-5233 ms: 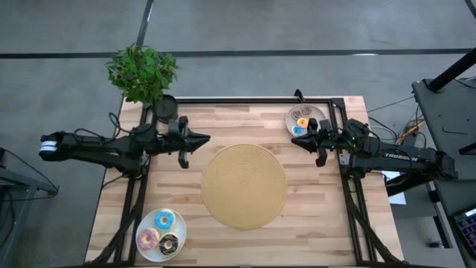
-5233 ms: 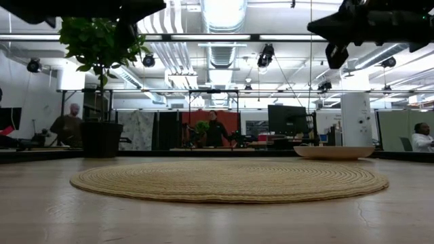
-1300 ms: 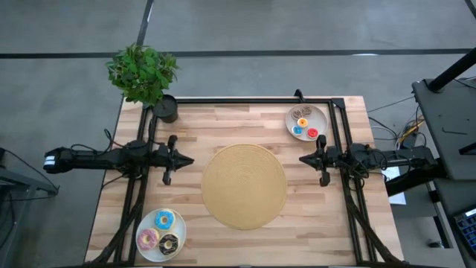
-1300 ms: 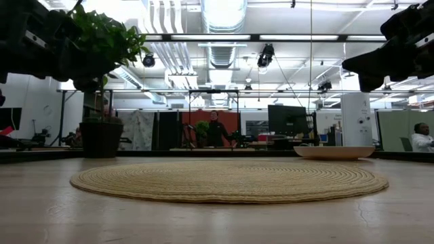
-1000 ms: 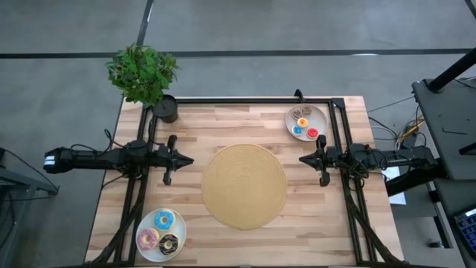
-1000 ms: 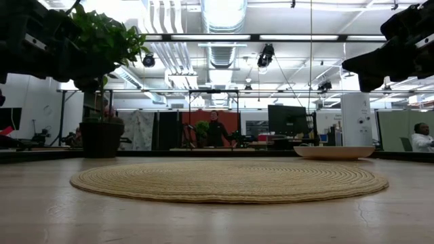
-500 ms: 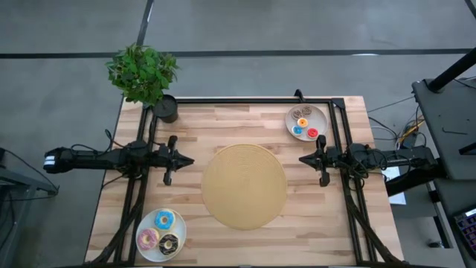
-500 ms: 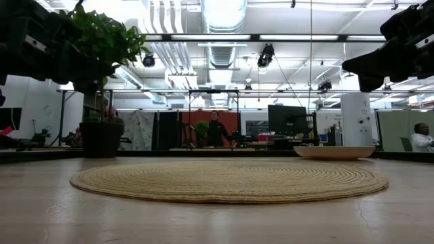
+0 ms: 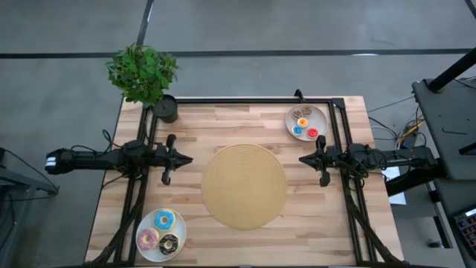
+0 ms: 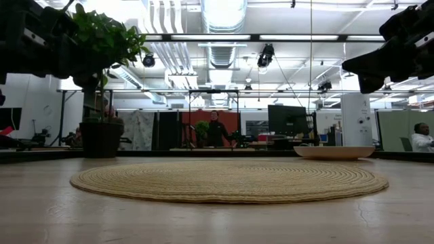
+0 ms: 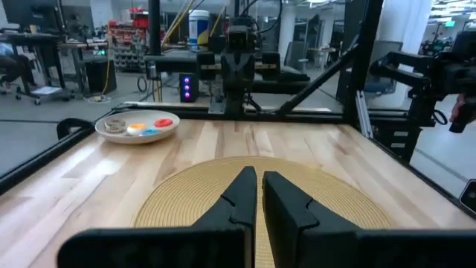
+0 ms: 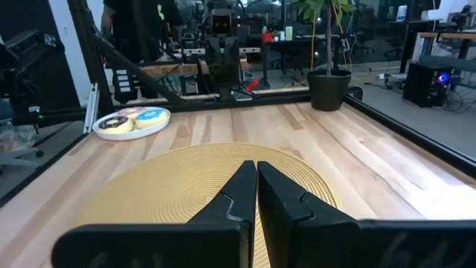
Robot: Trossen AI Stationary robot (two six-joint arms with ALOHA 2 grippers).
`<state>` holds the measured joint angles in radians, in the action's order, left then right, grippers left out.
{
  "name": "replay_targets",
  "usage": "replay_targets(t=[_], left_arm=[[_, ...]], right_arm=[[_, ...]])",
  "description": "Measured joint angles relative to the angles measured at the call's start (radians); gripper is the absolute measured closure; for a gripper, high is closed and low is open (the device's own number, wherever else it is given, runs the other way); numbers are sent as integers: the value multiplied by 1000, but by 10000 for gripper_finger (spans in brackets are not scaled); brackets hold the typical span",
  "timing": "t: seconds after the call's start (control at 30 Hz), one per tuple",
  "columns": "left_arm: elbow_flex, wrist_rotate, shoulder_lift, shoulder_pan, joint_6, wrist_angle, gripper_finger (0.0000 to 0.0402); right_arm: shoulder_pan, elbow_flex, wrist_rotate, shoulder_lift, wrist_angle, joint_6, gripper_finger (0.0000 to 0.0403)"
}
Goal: Pick & Place donuts
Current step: Return to Home Position
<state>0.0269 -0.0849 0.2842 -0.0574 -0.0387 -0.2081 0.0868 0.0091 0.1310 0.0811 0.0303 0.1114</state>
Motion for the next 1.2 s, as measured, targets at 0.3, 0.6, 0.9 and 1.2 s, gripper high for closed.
replay_targets(t=[0.3,0.6,0.9,1.2], left_arm=[[-17,0,-43,0,-11,1,402],[-18,0,-100,0,4,24,402],[-19,0,-136,0,10,36,402],[-19,0,-157,0,10,69,402]], right_arm=[[0,0,10,-5,2,13,394],[0,1,26,-59,3,12,394],[0,1,26,-79,5,0,394],[0,1,26,-79,5,-2,394]])
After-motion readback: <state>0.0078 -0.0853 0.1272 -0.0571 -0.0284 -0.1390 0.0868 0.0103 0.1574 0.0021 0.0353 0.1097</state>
